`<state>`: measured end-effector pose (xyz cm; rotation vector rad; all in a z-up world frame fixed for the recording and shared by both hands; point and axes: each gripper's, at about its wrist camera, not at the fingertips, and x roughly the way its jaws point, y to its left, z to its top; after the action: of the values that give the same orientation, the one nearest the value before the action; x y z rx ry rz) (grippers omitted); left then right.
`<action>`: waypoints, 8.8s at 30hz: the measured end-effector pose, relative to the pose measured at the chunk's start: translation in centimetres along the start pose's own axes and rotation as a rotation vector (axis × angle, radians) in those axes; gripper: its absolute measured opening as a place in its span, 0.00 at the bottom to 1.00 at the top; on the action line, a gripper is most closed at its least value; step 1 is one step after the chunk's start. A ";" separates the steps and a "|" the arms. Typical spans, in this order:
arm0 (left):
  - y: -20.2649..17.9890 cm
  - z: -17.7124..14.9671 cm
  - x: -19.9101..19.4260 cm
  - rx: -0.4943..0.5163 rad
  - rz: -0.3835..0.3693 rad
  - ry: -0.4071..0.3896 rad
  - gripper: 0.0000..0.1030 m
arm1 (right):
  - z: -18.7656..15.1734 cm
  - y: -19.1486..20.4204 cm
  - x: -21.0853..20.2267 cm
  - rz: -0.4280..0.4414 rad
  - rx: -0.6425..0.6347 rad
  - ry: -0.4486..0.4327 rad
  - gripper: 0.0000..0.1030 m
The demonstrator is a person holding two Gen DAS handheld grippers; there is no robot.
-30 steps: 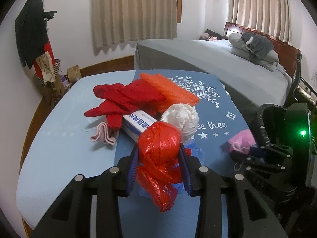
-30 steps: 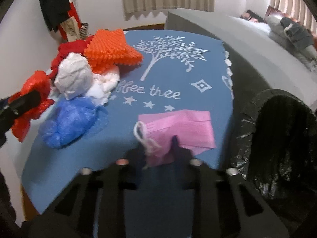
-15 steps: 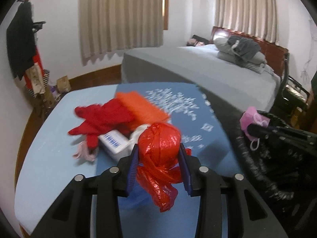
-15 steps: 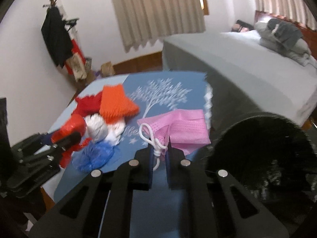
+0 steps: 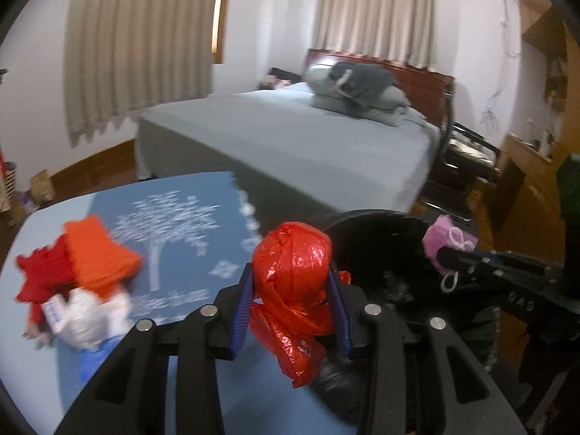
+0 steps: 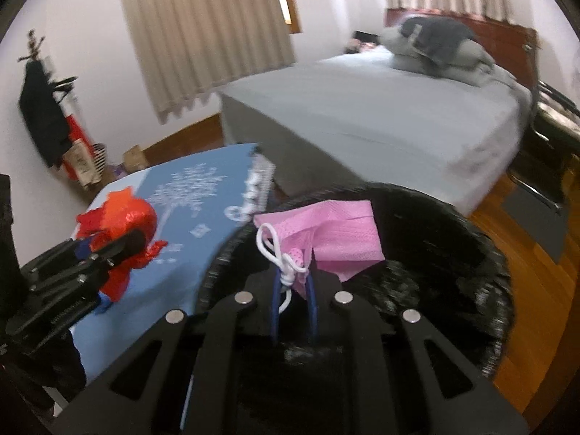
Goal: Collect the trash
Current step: 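Drop the pink mask into the bin with the right gripper while the left drops the red bag, then grasp the blue plastic bag with the left gripper while the right grasps the white tissue ball, then carry both items over the bin and open both grippers to drop them, then move both grippers back over the table toward the remaining items, then grasp the white alcohol-pad box with the left gripper while the right grasps white tissue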
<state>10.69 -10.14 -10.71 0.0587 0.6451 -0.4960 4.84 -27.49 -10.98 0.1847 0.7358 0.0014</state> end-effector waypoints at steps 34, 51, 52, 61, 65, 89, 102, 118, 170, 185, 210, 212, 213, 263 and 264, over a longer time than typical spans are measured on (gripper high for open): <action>15.2 -7.6 -5.8 -0.155 0.389 0.059 0.85 | -0.6 11.4 4.0 0.110 -0.091 -0.052 0.93; 16.8 -11.1 -0.4 -0.227 0.279 0.210 0.51 | -1.9 14.6 7.5 0.124 -0.151 -0.010 0.93; 16.6 -11.1 -0.5 -0.216 0.278 0.203 0.48 | -1.9 14.7 7.6 0.125 -0.152 -0.008 0.93; 16.1 -10.6 -3.9 -0.205 0.275 0.146 0.45 | -1.8 15.8 7.7 0.137 -0.177 -0.011 0.93; 16.8 -10.5 -5.9 -0.220 0.298 0.120 0.45 | -1.9 16.6 8.0 0.151 -0.185 -0.006 0.93; 22.1 -11.5 -7.9 -0.302 0.442 0.093 0.45 | -5.0 21.0 13.3 0.193 -0.258 0.162 0.64; 19.9 -9.2 -8.6 -0.261 0.420 0.045 0.45 | -2.4 19.5 8.9 0.258 -0.211 0.090 0.39; 11.9 -3.5 -6.0 -0.136 0.253 -0.023 0.45 | 2.3 10.4 1.6 0.127 -0.091 -0.090 0.40; -1.0 0.9 0.9 0.045 0.036 -0.032 0.90 | 0.1 -5.4 -3.6 -0.158 0.121 -0.199 0.94; 10.3 -3.2 -4.0 -0.052 0.347 -0.047 0.90 | 1.4 5.8 2.4 0.029 0.000 -0.132 0.94; 20.4 -7.2 -1.6 -0.248 0.472 0.039 0.86 | 0.5 15.7 10.0 0.105 -0.147 -0.005 0.94; 20.7 -7.1 -0.9 -0.257 0.479 0.045 0.85 | 0.3 15.8 10.3 0.103 -0.152 0.002 0.94; 20.9 -7.1 -0.6 -0.259 0.483 0.049 0.83 | 0.2 15.8 10.4 0.103 -0.154 0.006 0.94; 24.5 -10.7 -6.0 -0.284 0.512 0.049 0.64 | -2.8 27.2 17.0 0.391 -0.313 0.223 0.29; 24.5 -10.7 -6.0 -0.286 0.507 0.049 0.64 | -2.8 27.1 16.8 0.393 -0.308 0.224 0.28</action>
<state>11.79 16.22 -18.17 -0.0362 0.7144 0.0885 17.19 0.71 -19.71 0.0314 0.9016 0.5142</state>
